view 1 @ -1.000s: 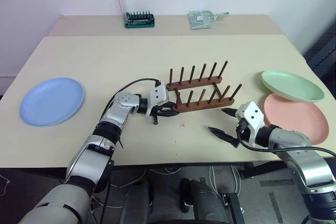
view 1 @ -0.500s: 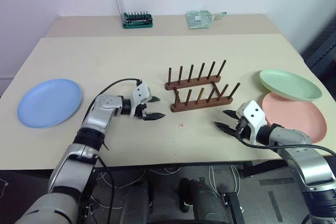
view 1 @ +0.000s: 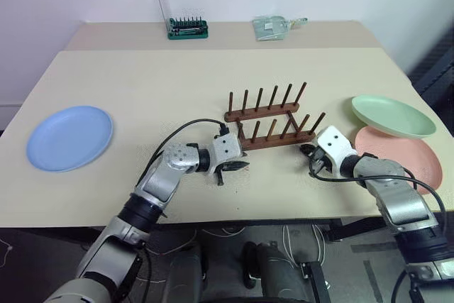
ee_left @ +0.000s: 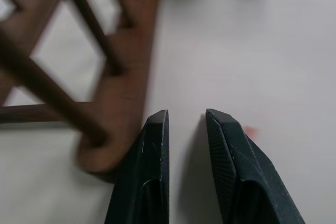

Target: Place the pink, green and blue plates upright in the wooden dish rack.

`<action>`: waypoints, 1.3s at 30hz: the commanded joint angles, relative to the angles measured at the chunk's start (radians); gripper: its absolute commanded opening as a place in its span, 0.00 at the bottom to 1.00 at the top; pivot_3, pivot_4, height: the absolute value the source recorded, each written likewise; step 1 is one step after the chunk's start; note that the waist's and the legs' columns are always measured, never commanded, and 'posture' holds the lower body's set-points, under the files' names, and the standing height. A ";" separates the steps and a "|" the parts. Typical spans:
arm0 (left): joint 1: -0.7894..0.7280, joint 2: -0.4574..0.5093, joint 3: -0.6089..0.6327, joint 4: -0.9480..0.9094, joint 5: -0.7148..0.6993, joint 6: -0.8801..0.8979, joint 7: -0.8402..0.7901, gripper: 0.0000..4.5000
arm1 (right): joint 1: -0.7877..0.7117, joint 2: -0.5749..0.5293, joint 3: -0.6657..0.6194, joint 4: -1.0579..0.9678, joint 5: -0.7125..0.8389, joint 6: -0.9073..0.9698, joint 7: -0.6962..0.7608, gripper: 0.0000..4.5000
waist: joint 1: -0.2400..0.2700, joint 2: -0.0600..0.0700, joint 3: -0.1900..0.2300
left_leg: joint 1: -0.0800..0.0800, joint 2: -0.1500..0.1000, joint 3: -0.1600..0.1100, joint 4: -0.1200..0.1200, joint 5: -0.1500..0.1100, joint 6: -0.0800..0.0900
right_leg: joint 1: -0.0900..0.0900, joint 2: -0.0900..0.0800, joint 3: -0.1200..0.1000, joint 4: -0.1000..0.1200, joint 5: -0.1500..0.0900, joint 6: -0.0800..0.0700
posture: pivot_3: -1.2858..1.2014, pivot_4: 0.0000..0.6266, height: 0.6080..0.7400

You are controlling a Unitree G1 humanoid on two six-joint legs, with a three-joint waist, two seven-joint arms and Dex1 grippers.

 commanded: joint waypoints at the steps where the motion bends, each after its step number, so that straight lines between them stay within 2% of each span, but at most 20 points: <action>1: -0.013 -0.013 0.026 0.103 0.070 0.039 0.157 0.24 | -0.066 0.044 0.016 0.095 -0.065 -0.031 -0.077 0.02 | 0.000 0.000 -0.002 | 0.001 0.000 0.000 0.000 0.000 0.000 | 0.001 0.000 0.000 0.000 0.000 0.000 | 0.52 0.24 0.92; 7: -0.015 -0.015 0.053 0.126 0.045 0.035 0.219 0.24 | -0.110 0.077 0.012 0.154 -0.087 -0.083 -0.103 0.02 | -0.003 0.001 -0.006 | 0.002 0.000 0.000 0.000 0.000 0.000 | 0.001 0.000 0.001 0.001 0.000 0.000 | 0.52 0.24 0.92; 12: -0.012 -0.017 0.089 0.121 0.023 0.046 0.247 0.24 | -0.087 0.055 -0.021 0.111 -0.076 -0.103 -0.089 0.02 | -0.018 0.001 -0.006 | 0.002 0.000 0.000 0.000 0.000 0.000 | 0.001 0.000 0.001 0.002 0.000 0.000 | 0.52 0.24 0.92; 13: -0.008 -0.010 0.087 0.112 0.020 0.046 0.234 0.24 | -0.070 0.037 -0.032 0.082 -0.070 -0.112 -0.075 0.02 | -0.022 0.001 -0.006 | 0.002 0.000 0.000 -0.001 0.000 0.000 | 0.001 0.000 0.001 0.002 0.000 0.000 | 0.52 0.24 0.92; 16: 0.030 0.016 0.064 0.031 -0.019 0.002 0.143 0.24 | 0.012 -0.028 -0.110 -0.079 0.073 -0.071 0.079 0.02 | -0.025 0.001 -0.006 | 0.001 0.000 0.000 -0.001 0.000 0.000 | 0.000 0.000 0.001 0.002 0.000 0.000 | 0.52 0.24 0.92; 18: 0.060 0.016 0.053 -0.048 -0.071 -0.022 0.079 0.24 | 0.080 -0.102 -0.174 -0.170 0.139 -0.012 0.159 0.13 | -0.026 0.002 -0.006 | 0.002 0.000 0.001 -0.003 0.000 0.000 | -0.001 0.000 0.002 0.001 0.000 0.000 | 0.52 0.24 0.92; 20: 0.083 0.007 0.048 -0.120 -0.134 -0.004 0.013 0.24 | 0.144 -0.177 -0.251 -0.224 0.168 0.041 0.196 0.30 | -0.022 0.003 -0.006 | 0.002 0.000 0.001 -0.003 0.000 0.000 | -0.001 0.000 0.002 0.001 0.000 0.000 | 0.52 0.24 0.92; 25: 0.098 -0.013 0.025 -0.206 -0.257 0.051 -0.131 0.24 | 0.326 -0.280 -0.437 -0.323 0.177 0.118 0.222 0.88 | -0.005 0.002 -0.006 | 0.001 0.000 0.000 -0.002 0.000 0.000 | 0.000 -0.001 0.001 -0.001 -0.001 0.000 | 0.52 0.24 0.92; 30: 0.086 -0.014 -0.010 -0.227 -0.300 0.066 -0.224 0.24 | 0.409 -0.261 -0.471 -0.348 0.170 0.192 0.184 0.88 | -0.002 0.003 -0.006 | 0.001 0.000 0.000 -0.002 -0.001 0.000 | -0.001 0.000 0.001 -0.002 -0.001 0.000 | 0.52 0.24 0.92; 38: 0.081 -0.028 -0.043 -0.219 -0.287 0.048 -0.232 0.24 | 0.385 -0.206 -0.373 -0.298 0.131 0.344 0.065 0.88 | 0.001 0.003 -0.006 | 0.000 -0.001 0.000 -0.002 -0.001 0.000 | -0.001 -0.001 0.001 -0.002 -0.001 0.000 | 0.52 0.24 0.92; 39: 0.084 -0.029 -0.042 -0.223 -0.289 0.052 -0.228 0.24 | 0.376 -0.202 -0.373 -0.282 0.134 0.361 0.057 0.83 | 0.001 0.003 -0.006 | 0.000 -0.001 0.000 -0.002 -0.001 0.000 | -0.001 -0.001 0.001 -0.002 -0.001 0.000 | 0.52 0.24 0.92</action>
